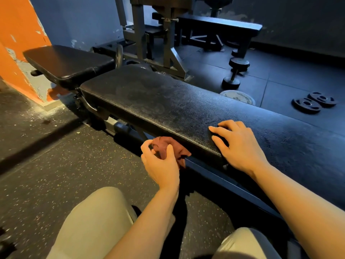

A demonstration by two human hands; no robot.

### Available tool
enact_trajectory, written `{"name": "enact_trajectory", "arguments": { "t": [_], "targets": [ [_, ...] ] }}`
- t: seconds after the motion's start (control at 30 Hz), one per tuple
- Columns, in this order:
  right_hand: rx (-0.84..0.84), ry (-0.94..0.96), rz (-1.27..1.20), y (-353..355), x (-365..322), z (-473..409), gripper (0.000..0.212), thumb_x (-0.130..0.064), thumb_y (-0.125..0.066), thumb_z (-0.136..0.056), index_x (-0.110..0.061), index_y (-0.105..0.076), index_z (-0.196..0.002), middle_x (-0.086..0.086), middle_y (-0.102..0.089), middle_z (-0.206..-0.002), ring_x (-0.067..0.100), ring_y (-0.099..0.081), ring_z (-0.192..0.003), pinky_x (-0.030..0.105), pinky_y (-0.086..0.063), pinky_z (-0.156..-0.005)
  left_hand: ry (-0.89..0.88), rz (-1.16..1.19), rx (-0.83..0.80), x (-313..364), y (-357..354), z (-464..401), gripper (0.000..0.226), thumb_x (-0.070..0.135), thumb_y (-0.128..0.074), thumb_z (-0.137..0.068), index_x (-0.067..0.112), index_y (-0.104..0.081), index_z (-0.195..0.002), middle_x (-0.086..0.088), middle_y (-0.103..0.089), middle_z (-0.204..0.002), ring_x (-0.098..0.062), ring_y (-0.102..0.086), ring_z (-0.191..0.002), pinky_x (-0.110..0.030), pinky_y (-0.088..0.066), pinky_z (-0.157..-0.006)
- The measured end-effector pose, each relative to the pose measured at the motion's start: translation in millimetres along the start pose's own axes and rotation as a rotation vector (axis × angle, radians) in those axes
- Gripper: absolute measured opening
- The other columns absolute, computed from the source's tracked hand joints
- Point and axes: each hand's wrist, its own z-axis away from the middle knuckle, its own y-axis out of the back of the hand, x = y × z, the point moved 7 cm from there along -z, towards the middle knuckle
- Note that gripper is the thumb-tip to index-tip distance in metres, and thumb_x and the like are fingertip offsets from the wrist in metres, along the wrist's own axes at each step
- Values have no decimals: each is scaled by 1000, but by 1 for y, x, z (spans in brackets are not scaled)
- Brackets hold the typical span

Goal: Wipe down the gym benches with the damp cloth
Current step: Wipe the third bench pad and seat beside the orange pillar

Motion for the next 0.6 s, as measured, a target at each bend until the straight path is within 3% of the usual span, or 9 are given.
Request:
{"name": "enact_trajectory", "arguments": {
  "t": [0.1, 0.3, 0.4, 0.5, 0.6],
  "targets": [
    [-3, -7, 2, 0, 0, 0, 33, -34, -52, -96, -28, -62, -127, 0, -58, -121, 27, -48, -112, 44, -37, -92, -18, -30, 24, 13, -4, -1, 25, 13, -63, -80, 26, -55, -100, 2, -60, -97, -15, -58, -88, -40, -49, -80],
    [8, -7, -5, -1, 1, -1, 31, -33, -54, -96, -28, -63, -125, 1, -58, -119, 28, -49, -109, 44, -38, -90, -130, 12, -249, 12, -22, 48, 24, 17, -70, -81, 30, -56, -95, 9, -61, -94, -8, -59, -88, -34, -51, -80],
    [-2, -12, -7, 0, 1, -1, 32, -35, -52, -96, -29, -63, -126, -1, -58, -120, 27, -49, -111, 43, -37, -92, -47, 22, -95, -1, -6, 28, 26, 26, -72, -83, 31, -59, -105, 7, -53, -102, -12, -56, -91, -32, -49, -82],
    [-24, -17, -2, -1, 0, -1, 34, -38, -49, -97, -31, -61, -128, -2, -56, -123, 25, -47, -113, 43, -36, -95, 49, 41, -20, -4, -2, 15, 33, 31, -66, -89, 26, -59, -121, 7, -53, -110, 1, -53, -90, -19, -45, -82],
    [-37, -25, 4, 1, 0, -1, 35, -39, -47, -98, -31, -59, -130, -2, -55, -126, 23, -45, -117, 42, -35, -97, -37, 8, -87, 7, -15, 35, 33, 30, -65, -89, 26, -57, -121, 9, -59, -108, -6, -57, -98, -31, -48, -89]
  ]
}}
